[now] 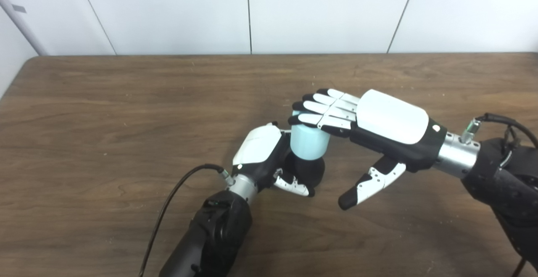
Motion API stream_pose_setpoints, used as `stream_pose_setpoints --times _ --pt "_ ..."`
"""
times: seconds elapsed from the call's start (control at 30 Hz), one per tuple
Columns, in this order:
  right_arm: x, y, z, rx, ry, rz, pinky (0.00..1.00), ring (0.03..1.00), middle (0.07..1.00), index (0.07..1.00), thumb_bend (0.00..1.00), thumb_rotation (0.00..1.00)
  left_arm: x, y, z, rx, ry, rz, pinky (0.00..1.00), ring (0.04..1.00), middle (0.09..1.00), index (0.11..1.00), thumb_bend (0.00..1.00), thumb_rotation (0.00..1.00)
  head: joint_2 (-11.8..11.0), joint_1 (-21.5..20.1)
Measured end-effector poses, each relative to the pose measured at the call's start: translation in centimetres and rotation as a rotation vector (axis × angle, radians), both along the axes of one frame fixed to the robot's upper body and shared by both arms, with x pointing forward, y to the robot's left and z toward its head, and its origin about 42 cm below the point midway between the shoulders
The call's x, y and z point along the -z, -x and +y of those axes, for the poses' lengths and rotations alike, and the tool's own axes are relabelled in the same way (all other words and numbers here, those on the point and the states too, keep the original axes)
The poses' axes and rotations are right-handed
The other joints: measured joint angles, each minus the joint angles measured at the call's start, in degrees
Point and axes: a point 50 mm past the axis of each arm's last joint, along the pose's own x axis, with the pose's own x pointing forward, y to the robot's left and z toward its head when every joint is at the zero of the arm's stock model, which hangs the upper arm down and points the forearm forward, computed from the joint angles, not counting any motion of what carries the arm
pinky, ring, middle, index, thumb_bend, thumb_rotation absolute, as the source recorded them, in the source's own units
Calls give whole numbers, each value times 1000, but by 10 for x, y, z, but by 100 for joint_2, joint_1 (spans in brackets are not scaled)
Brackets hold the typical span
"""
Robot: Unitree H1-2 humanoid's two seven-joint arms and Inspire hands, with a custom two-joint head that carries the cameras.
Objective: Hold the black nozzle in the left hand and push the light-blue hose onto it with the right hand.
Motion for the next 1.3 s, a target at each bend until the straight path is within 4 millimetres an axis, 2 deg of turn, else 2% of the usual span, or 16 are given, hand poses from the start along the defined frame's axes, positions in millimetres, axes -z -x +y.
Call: stream_pose_setpoints --times 0.37,0.73,0.93,1.3 --pt "10 5 -3 10 -25 12 1000 1000 981 927 582 1000 0 0 0 0 0 0 1000 765 524 477 521 0 9 -26" --pt "15 6 -5 28 -34 27 1000 1000 981 928 585 1000 0 0 0 0 1 2 1000 812 525 476 521 0 35 -44" --pt "18 8 -5 33 -45 32 1000 1000 981 934 585 1000 0 0 0 0 2 3 1000 776 532 472 520 0 44 -35" --pt "24 5 -4 29 -54 56 1000 1000 983 942 589 1000 0 0 0 -2 -1 5 1000 791 532 473 520 0 62 -35"
